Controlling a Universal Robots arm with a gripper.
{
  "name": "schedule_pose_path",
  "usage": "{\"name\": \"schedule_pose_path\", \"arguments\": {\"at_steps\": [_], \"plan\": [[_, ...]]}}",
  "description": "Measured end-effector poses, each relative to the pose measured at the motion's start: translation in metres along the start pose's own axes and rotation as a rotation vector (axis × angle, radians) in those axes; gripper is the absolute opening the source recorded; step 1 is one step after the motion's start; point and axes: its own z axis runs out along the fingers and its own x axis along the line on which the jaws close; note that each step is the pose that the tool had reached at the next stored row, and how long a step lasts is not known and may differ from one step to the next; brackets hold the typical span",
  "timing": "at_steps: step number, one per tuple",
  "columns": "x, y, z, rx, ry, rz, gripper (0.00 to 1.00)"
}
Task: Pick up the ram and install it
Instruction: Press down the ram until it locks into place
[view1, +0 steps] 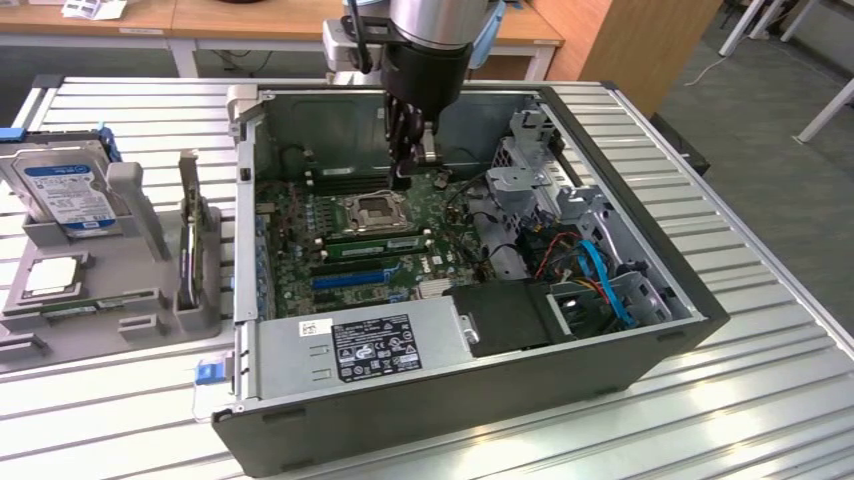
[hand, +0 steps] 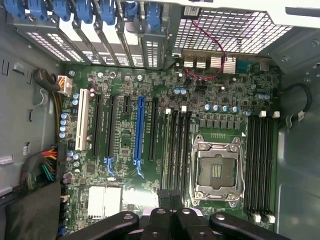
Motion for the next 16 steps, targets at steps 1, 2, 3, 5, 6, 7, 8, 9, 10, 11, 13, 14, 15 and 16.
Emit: {"name": "schedule_pose_path", "arguments": {"at_steps": [1,2,3,5,6,7,8,9,10,11,13,14,15,16], "plan": [[0.0,-0.0001,0.0,0.0019,0.0002,-0.001,0.1],[0.0,-0.0001,0.0,0.0021,0.0002,-0.002,0.1],[0.0,-0.0001,0.0,0.0023,0.0002,-0.002,0.1],[-0.0001,0.001,0.0,0.0064,0.0006,-0.002,0.1],[-0.0001,0.001,0.0,0.0069,0.0005,-0.002,0.1],[-0.0001,0.001,0.0,0.007,0.0005,-0.002,0.1],[-0.0001,0.001,0.0,0.007,0.0005,-0.002,0.1],[-0.0001,0.001,0.0,0.007,0.0004,-0.002,0.1],[-0.0001,0.001,0.0,0.007,0.0004,-0.002,0.1],[-0.0001,0.001,0.0,0.007,0.0005,-0.002,0.1],[-0.0001,0.001,0.0,0.007,0.0005,-0.002,0.1],[-0.0001,0.001,0.0,0.007,0.0005,-0.002,0.1],[-0.0001,0.001,0.0,0.007,0.0005,-0.002,0.1],[-0.0001,0.001,0.0,0.007,0.0005,-0.002,0.1]]}}
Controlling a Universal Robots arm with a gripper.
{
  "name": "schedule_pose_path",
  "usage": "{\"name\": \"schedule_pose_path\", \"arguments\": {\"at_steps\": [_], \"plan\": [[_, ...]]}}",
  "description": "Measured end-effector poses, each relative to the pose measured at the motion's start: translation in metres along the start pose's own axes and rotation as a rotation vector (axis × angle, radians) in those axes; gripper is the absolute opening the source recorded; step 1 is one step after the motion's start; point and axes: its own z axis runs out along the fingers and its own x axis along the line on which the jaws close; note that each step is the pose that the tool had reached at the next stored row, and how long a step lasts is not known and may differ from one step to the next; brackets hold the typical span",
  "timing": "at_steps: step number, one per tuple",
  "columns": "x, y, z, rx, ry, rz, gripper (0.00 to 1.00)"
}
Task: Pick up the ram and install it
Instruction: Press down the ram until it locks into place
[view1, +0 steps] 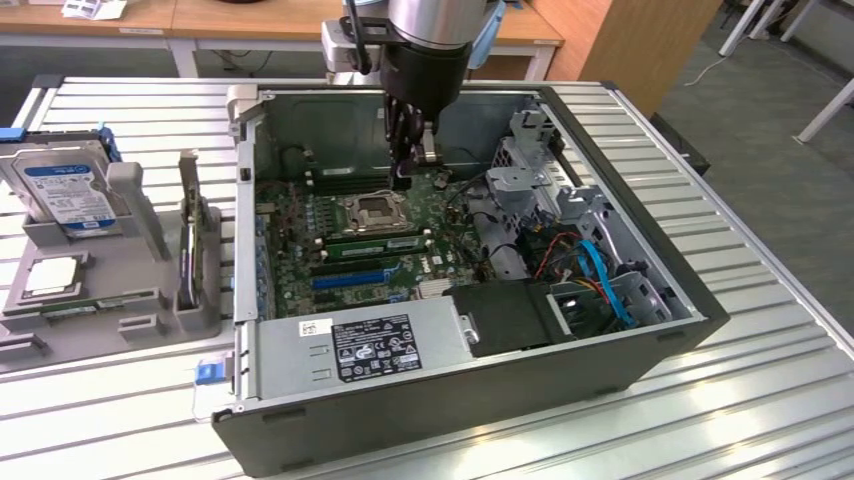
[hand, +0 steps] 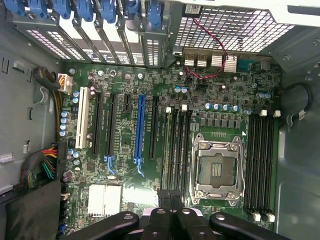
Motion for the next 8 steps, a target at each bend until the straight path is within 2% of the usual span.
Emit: {"name": "schedule_pose_path", "arguments": {"at_steps": [6,8], "plan": [[0.0,0.0,0.0,0.0001,0.0,0.003,0.1],[0.0,0.0,0.0,0.0007,-0.0013,0.031,0.1]]}}
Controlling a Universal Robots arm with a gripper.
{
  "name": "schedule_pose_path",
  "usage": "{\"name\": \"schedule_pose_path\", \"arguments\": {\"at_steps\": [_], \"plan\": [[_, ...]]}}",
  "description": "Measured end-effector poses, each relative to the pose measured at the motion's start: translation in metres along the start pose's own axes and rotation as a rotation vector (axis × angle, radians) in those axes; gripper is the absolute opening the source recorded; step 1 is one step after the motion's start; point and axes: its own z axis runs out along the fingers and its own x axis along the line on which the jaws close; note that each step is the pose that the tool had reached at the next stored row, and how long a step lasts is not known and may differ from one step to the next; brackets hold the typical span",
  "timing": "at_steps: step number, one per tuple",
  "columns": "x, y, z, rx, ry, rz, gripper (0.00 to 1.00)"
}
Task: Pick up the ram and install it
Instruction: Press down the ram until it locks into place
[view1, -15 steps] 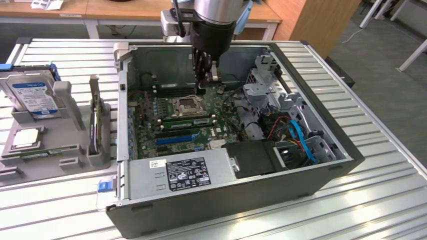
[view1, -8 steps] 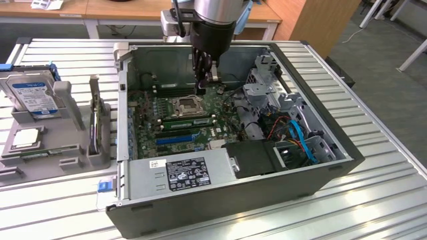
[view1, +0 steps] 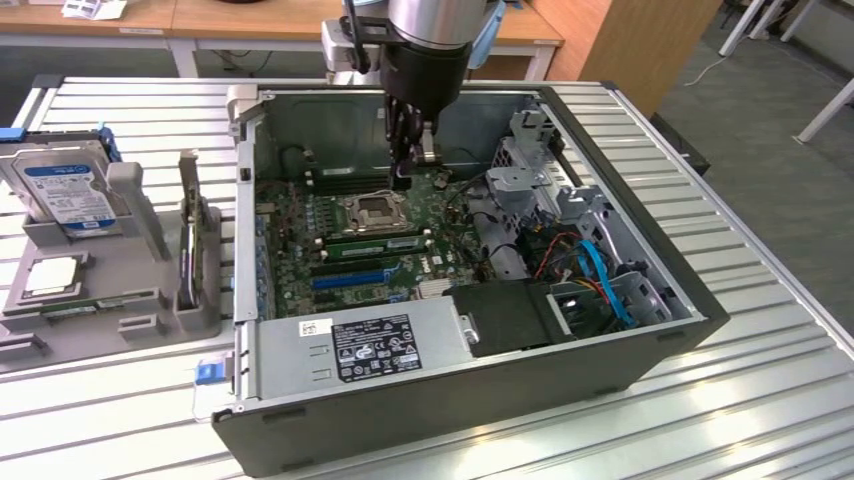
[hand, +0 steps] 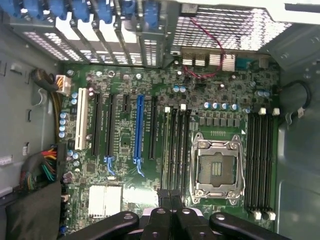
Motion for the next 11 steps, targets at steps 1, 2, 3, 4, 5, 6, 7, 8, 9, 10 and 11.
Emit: {"name": "schedule_pose_path", "arguments": {"at_steps": [1,2,3,4,5,6,7,8,9,10,11], "plan": [[0.0,0.0,0.0,0.0003,-0.0007,0.018,0.1],[0.0,0.0,0.0,0.0008,-0.0015,0.036,0.1],[0.0,0.0,0.0,0.0011,-0.0023,0.054,0.1],[0.0,0.0,0.0,0.0015,-0.0031,0.073,0.1],[0.0,0.0,0.0,0.0019,-0.0039,0.091,0.1],[0.0,0.0,0.0,0.0023,-0.0046,0.109,0.1],[0.0,0.0,0.0,0.0026,-0.0054,0.127,0.1],[0.0,0.0,0.0,0.003,-0.0063,0.145,0.1],[0.0,0.0,0.0,0.0034,-0.0069,0.163,0.1],[0.0,0.0,0.0,0.0038,-0.0078,0.182,0.1],[0.0,0.0,0.0001,0.0042,-0.0086,0.2,0.1]]}}
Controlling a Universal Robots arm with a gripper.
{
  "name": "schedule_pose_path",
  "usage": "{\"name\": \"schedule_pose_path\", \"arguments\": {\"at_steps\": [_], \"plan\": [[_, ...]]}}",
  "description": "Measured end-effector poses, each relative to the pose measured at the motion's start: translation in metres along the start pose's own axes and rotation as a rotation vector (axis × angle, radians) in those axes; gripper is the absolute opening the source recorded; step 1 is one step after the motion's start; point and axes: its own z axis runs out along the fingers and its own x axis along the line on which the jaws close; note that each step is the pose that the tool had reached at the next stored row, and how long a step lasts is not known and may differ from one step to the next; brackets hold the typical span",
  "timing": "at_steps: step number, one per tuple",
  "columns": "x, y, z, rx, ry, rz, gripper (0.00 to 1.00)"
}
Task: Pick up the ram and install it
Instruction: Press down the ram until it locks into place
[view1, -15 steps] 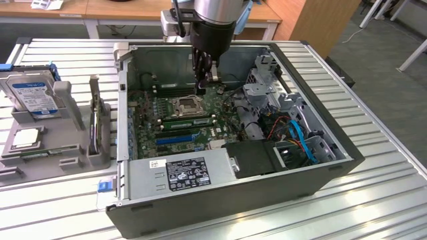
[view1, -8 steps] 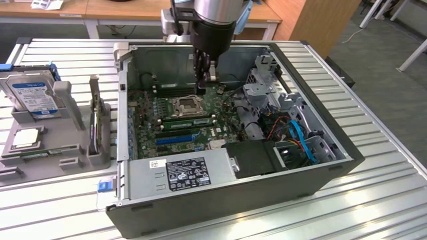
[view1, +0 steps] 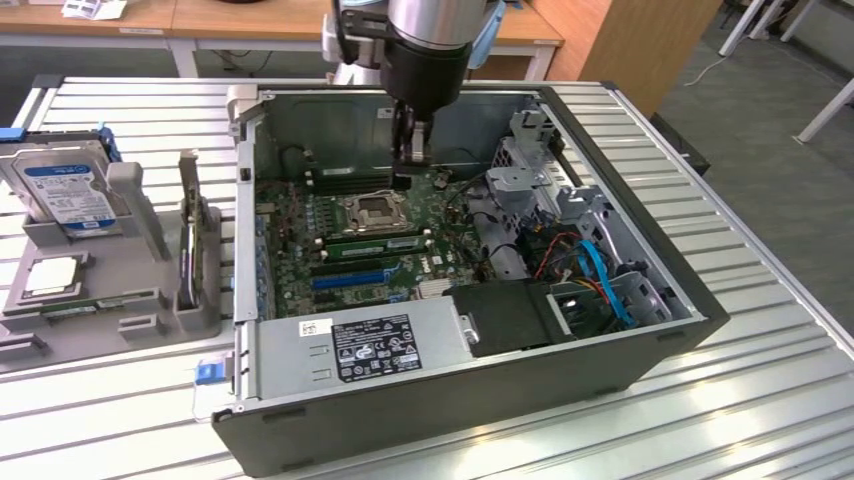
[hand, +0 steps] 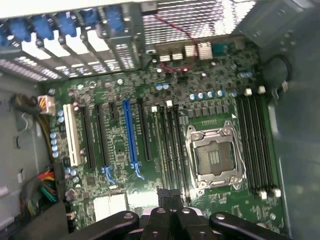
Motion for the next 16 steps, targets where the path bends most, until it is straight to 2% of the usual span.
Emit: {"name": "schedule_pose_path", "arguments": {"at_steps": [16], "plan": [[0.0,0.0,0.0004,0.006,-0.0122,0.286,0.1]]}}
